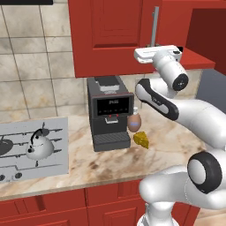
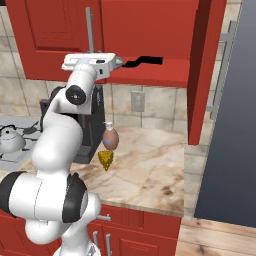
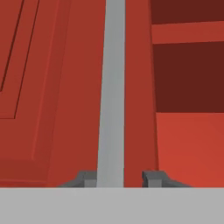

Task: Pick the pan from the cabinet and place it on the stove. Then turn on the stove burner for the pan.

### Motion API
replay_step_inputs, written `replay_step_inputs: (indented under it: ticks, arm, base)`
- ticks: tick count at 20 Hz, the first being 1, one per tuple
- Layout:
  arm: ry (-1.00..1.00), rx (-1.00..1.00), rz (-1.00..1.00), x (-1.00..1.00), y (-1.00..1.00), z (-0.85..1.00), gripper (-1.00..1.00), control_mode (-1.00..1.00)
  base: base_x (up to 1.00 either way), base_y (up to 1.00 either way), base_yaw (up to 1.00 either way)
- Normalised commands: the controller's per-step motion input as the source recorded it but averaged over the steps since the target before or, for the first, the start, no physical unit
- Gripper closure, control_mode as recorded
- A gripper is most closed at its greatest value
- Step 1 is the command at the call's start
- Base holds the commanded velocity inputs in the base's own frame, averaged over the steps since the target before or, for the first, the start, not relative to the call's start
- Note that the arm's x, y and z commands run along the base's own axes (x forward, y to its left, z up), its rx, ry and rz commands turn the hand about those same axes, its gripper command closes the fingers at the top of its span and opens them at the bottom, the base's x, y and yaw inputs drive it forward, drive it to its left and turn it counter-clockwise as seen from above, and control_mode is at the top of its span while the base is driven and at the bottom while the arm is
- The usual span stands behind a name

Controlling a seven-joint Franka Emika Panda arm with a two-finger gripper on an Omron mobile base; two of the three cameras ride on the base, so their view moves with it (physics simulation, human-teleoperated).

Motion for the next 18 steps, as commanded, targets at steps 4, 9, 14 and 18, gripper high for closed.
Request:
replay_step_inputs:
  ticks: [4, 9, 14, 18]
  arm:
    - [0.00, 0.00, -0.01, 0.02, 0.08, 0.00, 1.00, -1.00]
    - [0.01, 0.00, -0.06, 0.21, 0.25, 0.00, 1.00, -1.00]
    - [0.08, 0.00, -0.02, 0.11, 0.08, 0.00, 1.00, -1.00]
    - [0.00, 0.00, 0.03, -0.48, 0.20, 0.11, 1.00, -1.00]
  base:
    - [0.00, 0.00, 0.00]
    - [0.00, 0.00, 0.00]
    - [0.00, 0.00, 0.00]
    - [0.00, 0.00, 0.00]
